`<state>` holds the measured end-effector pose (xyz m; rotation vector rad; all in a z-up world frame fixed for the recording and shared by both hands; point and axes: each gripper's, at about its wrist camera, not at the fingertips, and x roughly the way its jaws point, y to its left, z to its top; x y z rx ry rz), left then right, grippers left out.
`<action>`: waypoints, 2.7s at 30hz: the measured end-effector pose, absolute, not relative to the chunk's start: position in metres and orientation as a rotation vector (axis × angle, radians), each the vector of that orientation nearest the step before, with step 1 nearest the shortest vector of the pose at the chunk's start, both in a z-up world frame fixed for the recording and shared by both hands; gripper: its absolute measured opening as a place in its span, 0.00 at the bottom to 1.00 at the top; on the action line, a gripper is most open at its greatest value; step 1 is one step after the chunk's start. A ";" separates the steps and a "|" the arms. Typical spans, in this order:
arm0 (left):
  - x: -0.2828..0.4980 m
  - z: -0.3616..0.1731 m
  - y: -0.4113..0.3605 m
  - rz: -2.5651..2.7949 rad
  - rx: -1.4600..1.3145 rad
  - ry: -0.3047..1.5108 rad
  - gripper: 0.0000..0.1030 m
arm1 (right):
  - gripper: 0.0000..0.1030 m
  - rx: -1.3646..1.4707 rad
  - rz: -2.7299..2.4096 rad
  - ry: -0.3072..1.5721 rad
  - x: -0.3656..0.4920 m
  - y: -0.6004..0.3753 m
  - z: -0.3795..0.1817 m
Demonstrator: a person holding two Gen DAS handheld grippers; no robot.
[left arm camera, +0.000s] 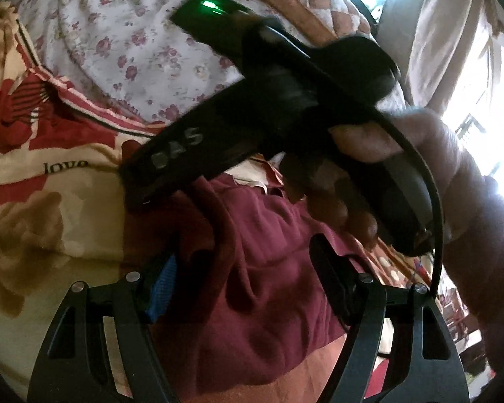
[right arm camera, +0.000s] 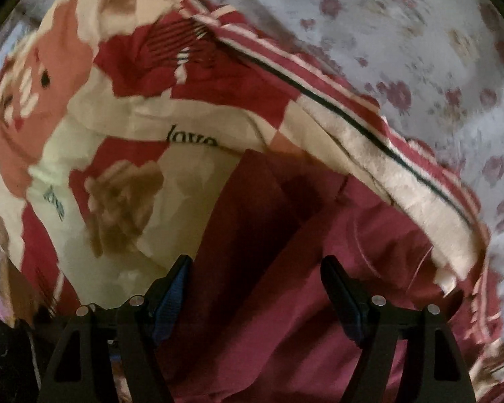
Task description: Fold small clothes
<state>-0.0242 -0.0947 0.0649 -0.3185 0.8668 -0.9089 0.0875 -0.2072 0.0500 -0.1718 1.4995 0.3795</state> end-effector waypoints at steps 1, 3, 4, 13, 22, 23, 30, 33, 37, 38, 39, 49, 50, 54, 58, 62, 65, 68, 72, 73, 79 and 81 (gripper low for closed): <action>-0.025 0.066 -0.096 -0.915 -0.313 0.863 0.72 | 0.74 -0.186 0.384 1.505 0.088 -0.204 0.050; -0.026 0.066 -0.097 -0.913 -0.298 0.861 0.72 | 0.74 -0.239 0.380 1.524 0.087 -0.198 0.044; -0.026 0.065 -0.098 -0.910 -0.289 0.864 0.72 | 0.71 -0.262 0.374 1.519 0.085 -0.196 0.041; -0.039 0.078 -0.080 -0.848 -0.196 0.879 0.79 | 0.29 -0.165 0.359 1.308 0.048 -0.245 0.056; -0.045 0.056 -0.091 -0.775 -0.113 0.962 0.82 | 0.27 0.112 0.336 1.238 0.026 -0.297 0.059; -0.046 0.053 -0.094 -0.781 -0.099 0.966 0.82 | 0.27 0.121 0.337 1.234 0.028 -0.299 0.061; -0.040 0.043 -0.109 -0.726 -0.055 0.980 0.82 | 0.27 0.173 0.343 1.229 0.033 -0.291 0.050; -0.040 0.043 -0.110 -0.724 -0.052 0.972 0.82 | 0.27 0.183 0.343 1.230 0.032 -0.294 0.049; -0.040 0.043 -0.109 -0.716 -0.060 0.971 0.82 | 0.28 0.190 0.344 1.232 0.032 -0.295 0.048; -0.040 0.043 -0.109 -0.715 -0.062 0.972 0.82 | 0.29 0.189 0.343 1.233 0.032 -0.295 0.048; -0.040 0.043 -0.108 -0.713 -0.066 0.972 0.82 | 0.31 0.188 0.338 1.234 0.032 -0.294 0.048; -0.040 0.045 -0.106 -0.703 -0.076 0.963 0.82 | 0.44 0.207 0.311 1.234 0.033 -0.299 0.043; -0.040 0.044 -0.106 -0.703 -0.076 0.965 0.82 | 0.44 0.201 0.311 1.229 0.033 -0.298 0.044; -0.033 0.035 -0.104 -0.705 -0.146 1.011 0.73 | 0.38 0.208 0.314 1.205 0.030 -0.297 0.044; -0.031 0.028 -0.104 -0.740 -0.235 1.056 0.35 | 0.21 0.210 0.343 1.168 0.025 -0.289 0.049; -0.047 0.044 -0.113 -0.743 -0.179 0.987 0.19 | 0.19 0.224 0.360 1.145 0.019 -0.294 0.060; -0.057 0.061 -0.119 -0.747 -0.154 0.948 0.16 | 0.19 0.239 0.370 1.113 0.009 -0.306 0.076; -0.069 0.081 -0.128 -0.773 -0.138 0.919 0.16 | 0.19 0.251 0.381 1.078 -0.004 -0.321 0.093; -0.083 0.104 -0.154 -0.810 -0.103 0.898 0.16 | 0.19 0.245 0.372 1.024 -0.027 -0.348 0.121; -0.087 0.112 -0.168 -0.829 -0.082 0.893 0.16 | 0.19 0.246 0.364 1.014 -0.031 -0.355 0.126; -0.113 0.129 -0.236 -0.923 0.039 0.876 0.15 | 0.18 0.256 0.270 0.986 -0.064 -0.416 0.143; -0.124 0.130 -0.262 -0.956 0.084 0.875 0.15 | 0.18 0.262 0.238 0.995 -0.075 -0.437 0.136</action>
